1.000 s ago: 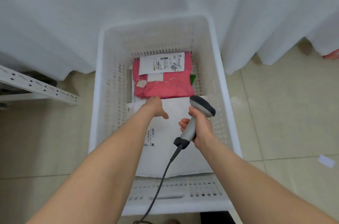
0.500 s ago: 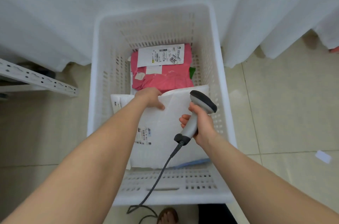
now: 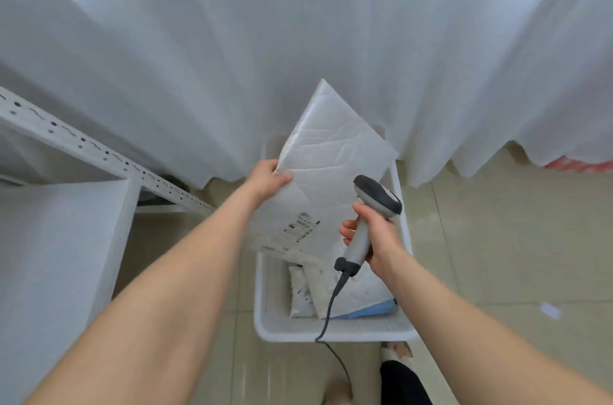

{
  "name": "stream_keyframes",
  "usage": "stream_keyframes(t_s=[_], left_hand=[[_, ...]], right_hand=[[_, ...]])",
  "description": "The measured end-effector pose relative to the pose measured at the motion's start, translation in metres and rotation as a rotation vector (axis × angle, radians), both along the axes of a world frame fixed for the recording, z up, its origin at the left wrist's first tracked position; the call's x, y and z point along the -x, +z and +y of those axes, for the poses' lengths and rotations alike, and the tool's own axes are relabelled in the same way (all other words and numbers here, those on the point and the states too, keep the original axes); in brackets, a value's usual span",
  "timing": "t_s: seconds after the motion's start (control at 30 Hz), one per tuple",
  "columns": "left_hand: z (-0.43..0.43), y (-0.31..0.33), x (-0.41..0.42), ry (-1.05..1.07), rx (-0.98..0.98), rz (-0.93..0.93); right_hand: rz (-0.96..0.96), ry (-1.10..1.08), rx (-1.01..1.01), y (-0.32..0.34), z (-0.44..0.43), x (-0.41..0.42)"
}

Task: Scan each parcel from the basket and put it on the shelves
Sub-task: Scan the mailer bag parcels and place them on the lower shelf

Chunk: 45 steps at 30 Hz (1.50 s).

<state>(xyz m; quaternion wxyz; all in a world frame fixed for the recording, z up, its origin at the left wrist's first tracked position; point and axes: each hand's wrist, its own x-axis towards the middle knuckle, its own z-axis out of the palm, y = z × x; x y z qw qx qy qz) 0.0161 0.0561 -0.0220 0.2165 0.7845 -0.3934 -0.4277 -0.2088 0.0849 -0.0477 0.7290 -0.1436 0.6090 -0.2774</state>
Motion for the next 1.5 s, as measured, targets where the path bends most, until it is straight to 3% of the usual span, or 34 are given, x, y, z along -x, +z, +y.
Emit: stream_keyframes(t_s=[0.13,0.4,0.9,1.03,1.17,1.27,1.37,1.5], left_hand=[[0.022,0.092,-0.007,0.109,0.131,0.131],[0.065,0.221,-0.011,0.260,0.329,0.120],[0.198,0.342,0.029,0.437,0.529,0.206],[0.227,0.361,0.034,0.415,0.491,0.279],[0.247,0.374,0.033,0.394,0.430,0.322],[0.264,0.382,0.022,0.316,0.221,0.400],[0.284,0.382,0.009,0.227,-0.063,0.294],[0.292,0.374,0.003,0.353,0.010,0.165]], right_hand=[[-0.010,-0.006,0.070,0.084,0.009,-0.007],[-0.037,-0.001,0.158,0.206,0.033,0.006],[-0.036,0.070,0.328,0.316,0.107,0.086],[-0.120,0.077,0.260,0.326,0.127,0.096],[-0.085,0.049,0.242,0.327,0.143,0.089],[-0.046,-0.003,0.251,0.330,0.149,0.080],[0.010,-0.029,0.296,0.333,0.154,0.067],[0.074,-0.065,0.346,0.337,0.161,0.050]])
